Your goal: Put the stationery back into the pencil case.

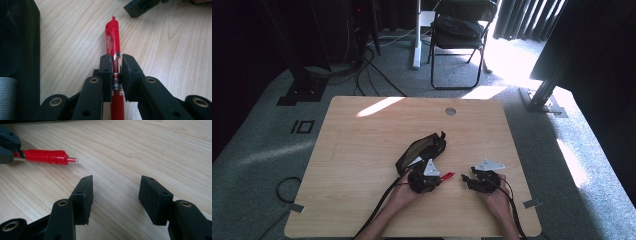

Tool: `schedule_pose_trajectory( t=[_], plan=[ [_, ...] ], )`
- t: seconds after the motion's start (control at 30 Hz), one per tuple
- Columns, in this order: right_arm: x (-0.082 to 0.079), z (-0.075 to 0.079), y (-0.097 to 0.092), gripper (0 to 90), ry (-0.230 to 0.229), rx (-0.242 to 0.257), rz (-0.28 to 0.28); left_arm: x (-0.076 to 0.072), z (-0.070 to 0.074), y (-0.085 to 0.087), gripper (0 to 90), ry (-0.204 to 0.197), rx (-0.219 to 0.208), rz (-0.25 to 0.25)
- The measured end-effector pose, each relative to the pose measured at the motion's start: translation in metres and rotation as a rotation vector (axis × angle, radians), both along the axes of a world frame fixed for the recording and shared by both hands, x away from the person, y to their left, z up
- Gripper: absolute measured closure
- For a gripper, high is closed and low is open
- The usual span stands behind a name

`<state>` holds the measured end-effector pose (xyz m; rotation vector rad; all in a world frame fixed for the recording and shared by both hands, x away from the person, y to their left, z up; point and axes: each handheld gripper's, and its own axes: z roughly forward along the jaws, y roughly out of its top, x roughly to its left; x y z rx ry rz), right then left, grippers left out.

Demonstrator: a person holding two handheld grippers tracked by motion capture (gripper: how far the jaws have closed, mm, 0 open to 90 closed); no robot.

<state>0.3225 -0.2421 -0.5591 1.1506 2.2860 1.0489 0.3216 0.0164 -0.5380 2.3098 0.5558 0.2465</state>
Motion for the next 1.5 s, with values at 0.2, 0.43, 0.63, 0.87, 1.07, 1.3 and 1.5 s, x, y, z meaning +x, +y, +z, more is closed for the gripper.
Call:
schedule_pose_trajectory(
  t=[0.2,0.43,0.63,0.87,1.07,1.3,1.5],
  plan=[
    [0.0,0.0,0.0,44.1,-0.002,0.0,0.002,-0.001,0.005,0.001,79.6,-0.009,-0.011,-0.002],
    [0.0,0.0,0.0,44.1,-0.002,0.001,0.002,-0.002,0.011,0.001,79.6,-0.016,-0.009,-0.008],
    [0.0,0.0,0.0,44.0,-0.003,0.001,0.002,-0.003,0.015,0.003,79.6,-0.023,-0.014,-0.008],
    [0.0,0.0,0.0,44.0,-0.003,0.001,0.004,-0.006,0.021,0.004,79.6,-0.028,-0.026,-0.009],
    [0.0,0.0,0.0,44.0,-0.004,0.002,0.004,-0.006,0.025,0.005,79.7,-0.031,-0.032,-0.009],
    [0.0,-0.001,0.0,43.9,-0.005,0.002,0.005,-0.006,0.031,0.007,79.6,-0.035,-0.032,-0.014],
    [0.0,-0.001,0.0,43.9,-0.005,0.002,0.005,-0.006,0.035,0.008,79.6,-0.036,-0.04,-0.017]
  ],
)
